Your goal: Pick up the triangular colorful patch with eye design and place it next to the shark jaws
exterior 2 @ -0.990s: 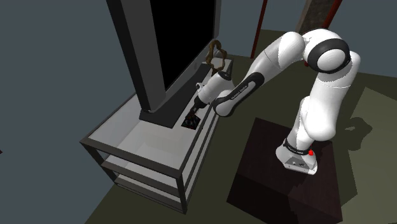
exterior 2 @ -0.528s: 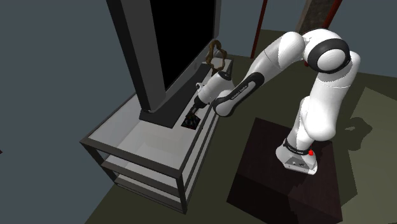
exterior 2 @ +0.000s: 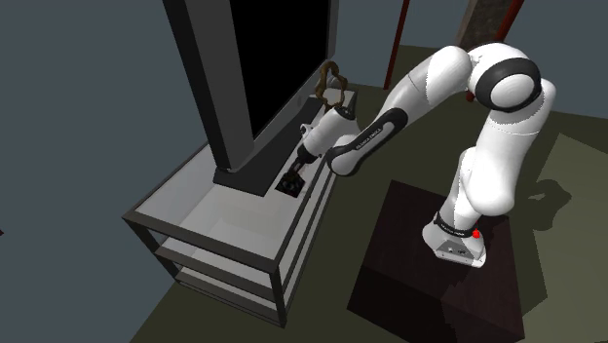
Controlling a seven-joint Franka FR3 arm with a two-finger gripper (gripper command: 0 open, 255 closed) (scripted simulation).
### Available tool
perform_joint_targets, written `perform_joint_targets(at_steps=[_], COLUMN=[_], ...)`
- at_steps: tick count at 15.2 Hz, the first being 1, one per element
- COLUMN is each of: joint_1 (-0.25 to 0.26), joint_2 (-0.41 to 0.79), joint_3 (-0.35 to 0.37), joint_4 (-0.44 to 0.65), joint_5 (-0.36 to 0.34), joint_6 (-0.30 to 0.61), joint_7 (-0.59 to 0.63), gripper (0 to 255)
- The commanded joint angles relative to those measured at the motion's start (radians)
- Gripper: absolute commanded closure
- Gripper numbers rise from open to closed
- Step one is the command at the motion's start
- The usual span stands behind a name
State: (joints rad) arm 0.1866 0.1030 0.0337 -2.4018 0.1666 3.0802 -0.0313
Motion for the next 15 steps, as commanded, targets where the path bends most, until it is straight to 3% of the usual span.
perform_joint_targets(at_steps=[1,15], joint_1=[0.008,0.008], joint_2=[-0.020,-0.157], joint_3=[-0.010,-0.024], joint_4=[0.004,0.059], joint_5=[-0.018,-0.086], joint_6=[-0.025,-0.216], joint_7=[0.018,0.078], gripper=[255,255])
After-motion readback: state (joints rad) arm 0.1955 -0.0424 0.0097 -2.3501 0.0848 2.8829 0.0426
